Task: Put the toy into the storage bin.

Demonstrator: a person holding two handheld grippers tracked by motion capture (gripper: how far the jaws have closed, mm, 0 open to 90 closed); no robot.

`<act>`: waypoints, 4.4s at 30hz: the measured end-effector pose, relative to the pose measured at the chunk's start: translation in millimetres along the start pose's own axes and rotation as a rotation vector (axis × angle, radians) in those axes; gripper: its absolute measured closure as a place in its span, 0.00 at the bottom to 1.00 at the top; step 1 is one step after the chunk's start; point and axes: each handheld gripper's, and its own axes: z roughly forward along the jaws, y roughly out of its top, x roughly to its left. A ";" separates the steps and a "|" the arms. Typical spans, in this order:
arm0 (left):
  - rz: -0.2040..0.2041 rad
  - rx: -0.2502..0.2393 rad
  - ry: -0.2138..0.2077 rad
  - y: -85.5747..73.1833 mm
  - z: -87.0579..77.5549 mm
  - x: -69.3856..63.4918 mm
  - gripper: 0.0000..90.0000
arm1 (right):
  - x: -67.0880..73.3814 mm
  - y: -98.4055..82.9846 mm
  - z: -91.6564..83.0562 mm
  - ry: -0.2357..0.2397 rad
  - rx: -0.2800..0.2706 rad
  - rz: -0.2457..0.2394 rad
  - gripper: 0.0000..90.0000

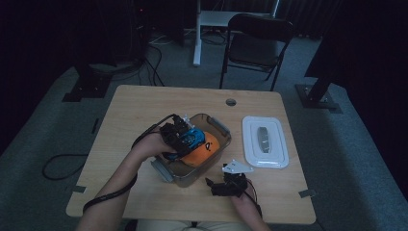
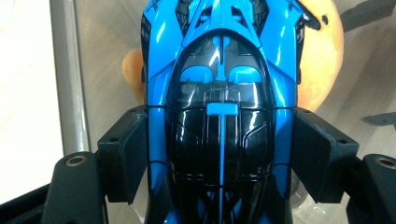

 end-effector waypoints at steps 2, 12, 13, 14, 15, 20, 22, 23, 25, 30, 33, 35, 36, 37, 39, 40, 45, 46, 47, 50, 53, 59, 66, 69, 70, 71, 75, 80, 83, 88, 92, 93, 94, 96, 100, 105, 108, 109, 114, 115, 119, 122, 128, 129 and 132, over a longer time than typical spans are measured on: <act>0.005 0.018 0.004 0.0 2.2 -1.1 0.29 | 0.0 0.1 -0.3 0.000 0.000 -0.002 0.12; 0.009 0.003 -0.003 -6.0 -1.8 -3.1 0.26 | -2.0 1.0 -2.3 0.001 -0.005 0.004 0.12; 0.003 -0.022 -0.016 -6.5 -5.7 -3.1 0.22 | -2.2 1.1 -2.4 0.002 -0.004 0.005 0.12; 0.003 -0.022 -0.016 -6.5 -5.7 -3.1 0.21 | -2.2 1.1 -2.4 0.002 -0.004 0.005 0.12; 0.000 -0.053 -0.008 -6.6 -15.2 -2.8 0.21 | -2.2 1.1 -2.4 -0.001 -0.004 0.003 0.12; -0.009 -0.093 0.027 -10.5 -32.2 0.5 0.12 | -1.8 2.2 -2.8 -0.003 -0.006 0.001 0.12; -0.014 -0.121 0.023 -14.2 -38.3 3.2 0.12 | -1.9 2.8 -3.5 -0.002 -0.009 0.000 0.12; -0.017 -0.135 0.029 -16.5 -40.9 4.8 0.12 | -2.2 3.2 -3.7 -0.005 -0.009 -0.003 0.12; -0.033 -0.161 0.052 -21.5 -44.9 9.1 0.12 | -2.9 3.8 -4.0 -0.008 -0.011 -0.001 0.12; -0.074 -0.222 0.087 -36.9 -49.3 23.2 0.12 | -3.2 4.9 -4.8 -0.011 -0.011 0.000 0.12; -0.110 -0.262 0.103 -45.8 -52.0 32.3 0.12 | -3.4 5.0 -4.8 -0.011 -0.010 -0.001 0.12; -0.133 -0.280 0.108 -51.3 -53.0 39.1 0.12 | -3.9 4.7 -4.0 -0.012 -0.006 -0.003 0.12; -0.140 -0.279 0.121 -53.7 -53.2 42.1 0.12 | -3.7 4.6 -3.8 -0.013 -0.005 -0.002 0.12; -0.147 -0.282 0.124 -56.2 -52.8 44.7 0.12 | -3.5 4.4 -3.6 -0.013 -0.004 -0.002 0.12; -0.158 -0.282 0.125 -60.8 -51.7 49.8 0.12 | -3.1 4.3 -3.2 -0.012 -0.001 -0.002 0.12; -0.162 -0.282 0.128 -62.7 -50.9 52.2 0.12 | -3.0 4.2 -3.0 -0.013 0.000 -0.004 0.12; -0.189 -0.312 0.126 -72.1 -47.9 62.0 0.12 | -3.0 4.0 -2.2 -0.012 0.004 -0.006 0.12; -0.200 -0.315 0.127 -75.6 -46.5 66.0 0.12 | -3.1 4.0 -2.1 -0.012 0.005 -0.006 0.12; -0.206 -0.321 0.131 -78.0 -45.3 68.3 0.12 | -3.1 4.0 -2.3 -0.017 0.003 -0.006 0.12; -0.238 -0.340 0.116 -86.3 -40.4 76.7 0.12 | -3.8 3.9 -2.5 -0.020 0.003 -0.006 0.12; -0.253 -0.341 0.096 -95.7 -32.5 83.4 0.12 | -4.5 3.7 -2.5 -0.021 0.006 -0.003 0.12; -0.307 -0.354 0.110 -111.7 -14.9 95.5 0.12 | -6.5 1.7 -1.4 -0.028 0.013 0.004 0.12; -0.335 -0.360 0.106 -117.5 13.3 100.5 0.12 | -8.3 3.7 0.0 -0.036 0.009 0.004 0.12; -0.339 -0.352 0.095 -116.1 26.6 99.8 0.12 | -10.9 4.9 0.6 -0.043 0.005 0.015 0.12; -0.337 -0.346 0.096 -115.3 29.3 99.0 0.12 | -11.8 5.4 0.8 -0.049 0.005 0.017 0.12; -0.329 -0.343 0.094 -114.2 33.1 97.8 0.12 | -12.3 5.5 1.1 -0.054 0.006 0.018 0.12; -0.317 -0.310 0.081 -109.6 47.3 92.6 0.12 | -16.5 5.2 2.5 -0.068 0.016 0.029 0.12; -0.312 -0.317 0.073 -106.1 54.1 88.5 0.12 | -19.3 5.3 3.7 -0.079 0.024 0.035 0.12; -0.306 -0.344 0.102 -105.7 54.5 85.7 0.12 | -22.9 7.6 2.9 -0.097 0.023 0.045 0.12; -0.276 -0.323 0.082 -106.0 54.5 81.0 0.12 | -26.6 9.2 3.1 -0.108 0.024 0.052 0.12; -0.271 -0.321 0.067 -107.8 54.0 73.5 0.12 | -26.2 9.3 3.7 -0.109 0.024 0.051 0.12; -0.269 -0.325 0.063 -108.4 54.1 71.2 0.12 | -26.0 9.3 3.8 -0.109 0.027 0.050 0.12; -0.263 -0.325 0.057 -108.9 54.0 69.2 0.12 | -26.0 9.2 3.7 -0.109 0.026 0.049 0.12; -0.258 -0.329 0.055 -109.5 53.7 64.6 0.12 | -26.0 9.3 3.9 -0.110 0.027 0.050 0.12; -0.252 -0.334 0.048 -111.3 53.3 57.0 0.12 | -28.6 8.1 1.3 -0.115 0.028 0.055 0.12; -0.215 -0.325 0.032 -110.5 52.2 43.6 0.12 | -31.2 5.4 -3.7 -0.132 0.026 0.064 0.12; -0.198 -0.329 0.028 -110.0 52.2 35.5 0.12 | -34.5 3.1 -6.6 -0.127 0.024 0.076 0.14; -0.192 -0.332 0.024 -110.1 52.5 33.0 0.12 | -35.4 2.3 -7.4 -0.125 0.024 0.077 0.15; -0.185 -0.338 0.026 -112.1 54.5 26.1 0.11 | -35.9 -3.0 -8.4 -0.123 0.028 0.077 0.15; -0.193 -0.341 0.026 -112.5 54.9 25.7 0.11 | -35.0 -3.2 -8.2 -0.129 0.029 0.067 0.15; -0.211 -0.356 0.040 -114.4 55.8 21.3 0.11 | -34.2 -2.4 -8.3 -0.156 0.028 0.033 0.15; -0.211 -0.360 0.051 -115.1 56.1 18.5 0.11 | -37.0 -3.2 -7.0 -0.158 0.029 0.041 0.15; -0.216 -0.350 0.091 -116.0 54.4 10.2 0.11 | -46.6 -2.5 -3.1 -0.135 0.032 0.066 0.15; -0.219 -0.348 0.097 -116.1 54.0 9.2 0.11 | -47.4 -2.0 -2.4 -0.134 0.030 0.060 0.15; -0.218 -0.341 0.116 -116.7 53.4 6.4 0.11 | -50.9 0.6 0.0 -0.124 0.035 0.052 0.15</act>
